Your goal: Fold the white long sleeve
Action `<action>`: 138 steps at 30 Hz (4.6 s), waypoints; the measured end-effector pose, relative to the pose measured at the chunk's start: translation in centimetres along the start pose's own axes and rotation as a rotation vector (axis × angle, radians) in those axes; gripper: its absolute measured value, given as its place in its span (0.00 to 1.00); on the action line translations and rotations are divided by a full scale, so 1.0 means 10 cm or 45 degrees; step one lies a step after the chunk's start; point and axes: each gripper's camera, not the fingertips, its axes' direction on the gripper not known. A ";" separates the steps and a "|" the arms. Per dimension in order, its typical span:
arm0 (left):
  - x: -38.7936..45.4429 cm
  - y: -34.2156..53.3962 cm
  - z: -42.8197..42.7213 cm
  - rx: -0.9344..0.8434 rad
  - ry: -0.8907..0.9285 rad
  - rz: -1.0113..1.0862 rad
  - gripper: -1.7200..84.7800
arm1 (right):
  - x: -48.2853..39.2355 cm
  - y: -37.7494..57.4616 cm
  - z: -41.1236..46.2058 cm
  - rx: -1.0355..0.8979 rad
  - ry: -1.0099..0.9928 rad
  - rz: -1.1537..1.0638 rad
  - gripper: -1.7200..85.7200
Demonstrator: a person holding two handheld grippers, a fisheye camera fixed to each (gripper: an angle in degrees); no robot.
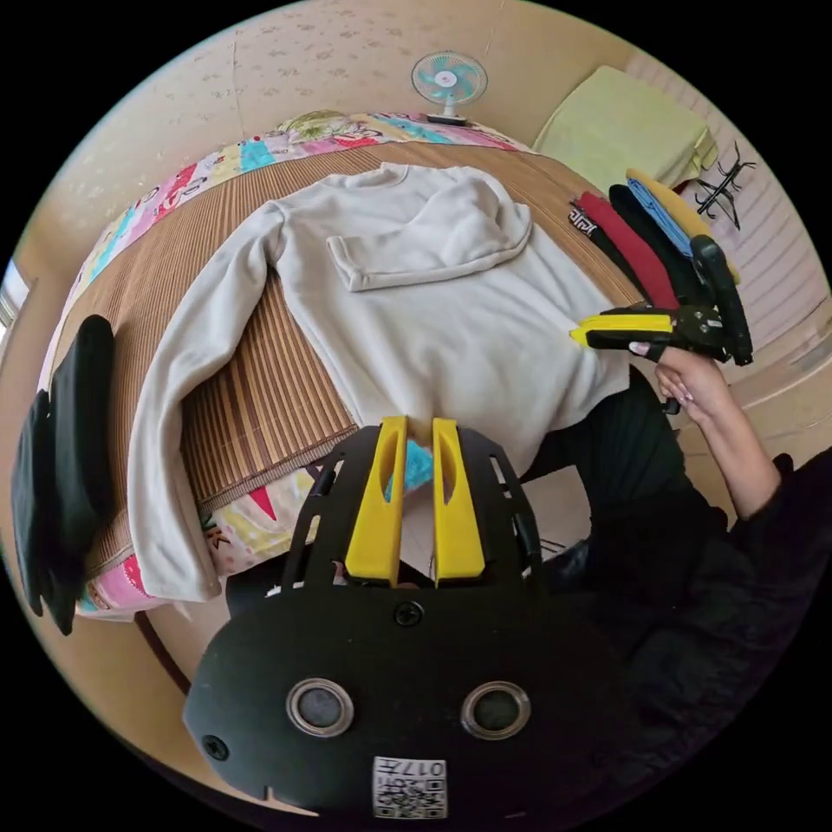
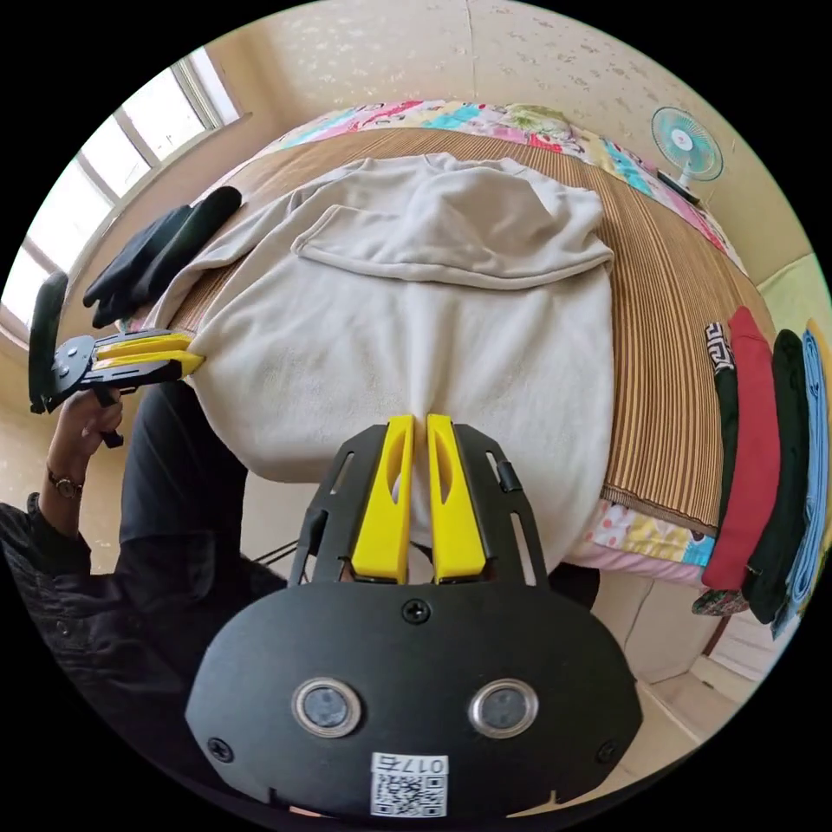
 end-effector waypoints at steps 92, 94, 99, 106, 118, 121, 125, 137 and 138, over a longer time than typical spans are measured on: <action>0.02 0.35 -0.39 0.283 0.381 -0.159 0.10 | 2.50 1.23 -0.29 0.053 0.463 0.232 0.16; -0.08 0.62 -0.41 0.282 0.399 -0.253 0.10 | 2.67 1.27 -0.46 0.183 0.329 0.390 0.13; -0.41 1.22 -0.54 0.350 0.485 -0.497 0.09 | 2.32 1.05 -1.30 0.685 -0.082 0.458 0.06; -0.53 1.54 -0.48 0.380 0.576 -0.632 0.09 | 0.59 -0.90 -1.75 0.788 -0.672 -0.176 0.07; -0.44 1.89 -0.36 0.334 0.160 -0.732 0.10 | 0.29 0.25 -0.99 0.609 -0.280 -0.071 0.12; -0.49 1.70 -0.31 0.352 -0.088 -0.669 0.10 | 0.41 0.82 -0.72 0.459 0.076 0.087 0.12; -0.64 0.96 0.18 0.151 -0.179 -0.525 0.06 | 0.49 0.84 -0.20 0.221 0.102 0.108 0.11; -1.65 -0.97 -0.10 0.314 -0.131 -0.545 0.03 | 1.24 -1.43 -0.74 0.345 0.035 0.331 0.09; -1.68 -0.93 -0.24 0.384 -0.134 -0.534 0.03 | 1.25 -1.40 -0.85 0.387 0.025 0.335 0.10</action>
